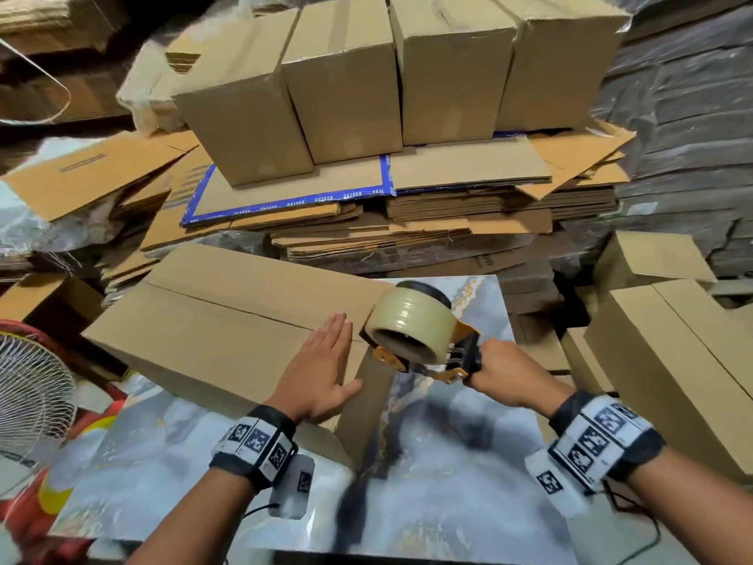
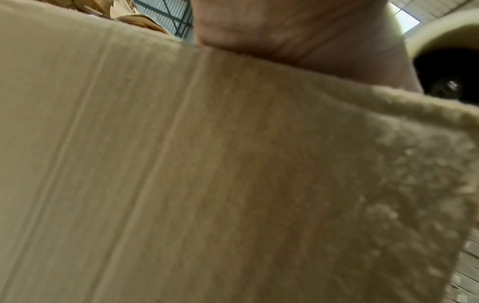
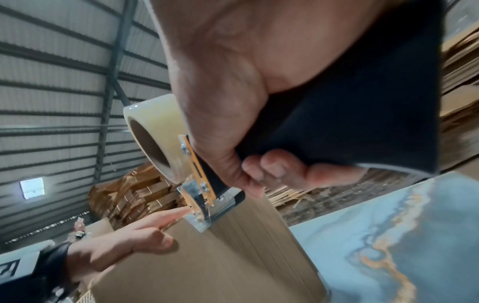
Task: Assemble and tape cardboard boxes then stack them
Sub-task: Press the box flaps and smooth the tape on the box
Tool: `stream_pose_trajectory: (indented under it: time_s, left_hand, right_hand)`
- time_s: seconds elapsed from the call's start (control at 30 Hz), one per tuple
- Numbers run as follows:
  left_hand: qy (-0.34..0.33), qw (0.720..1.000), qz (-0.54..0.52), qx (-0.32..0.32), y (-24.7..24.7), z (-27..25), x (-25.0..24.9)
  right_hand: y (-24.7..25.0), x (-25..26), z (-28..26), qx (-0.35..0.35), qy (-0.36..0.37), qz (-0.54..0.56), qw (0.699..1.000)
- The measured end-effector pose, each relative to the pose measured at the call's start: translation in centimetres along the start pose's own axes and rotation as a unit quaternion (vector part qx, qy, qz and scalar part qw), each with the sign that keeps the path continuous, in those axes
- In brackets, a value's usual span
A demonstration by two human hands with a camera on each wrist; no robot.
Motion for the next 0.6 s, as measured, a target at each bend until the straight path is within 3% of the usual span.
stream_pose_trajectory:
  time_s: [0.17, 0.43, 0.6]
  left_hand:
    - [0.011, 1.0, 0.022, 0.02, 0.0, 0.0, -0.1]
    - [0.038, 0.998, 0.038, 0.033, 0.2, -0.2, -0.9]
    - [0.046, 0.998, 0.026, 0.03, 0.1, -0.4, -1.0]
  right_hand:
    - [-0.7, -2.9, -1.2, -0.013, -0.024, 0.018, 0.999]
    - [-5.3, -2.0, 2.2, 0.009, -0.042, 0.063, 0.997]
    - [-8.7, -7.8, 1.5, 0.045, -0.127, 0.035, 0.99]
Point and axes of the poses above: each hand's wrist, its own z-axis towards the middle knuckle, its own y-axis out of the back of the hand, x = y × z, the point moved 10 cm from there along z, towards the middle knuckle, and after that the axes turned 7 degrees about -x, right-handed, at the moved point
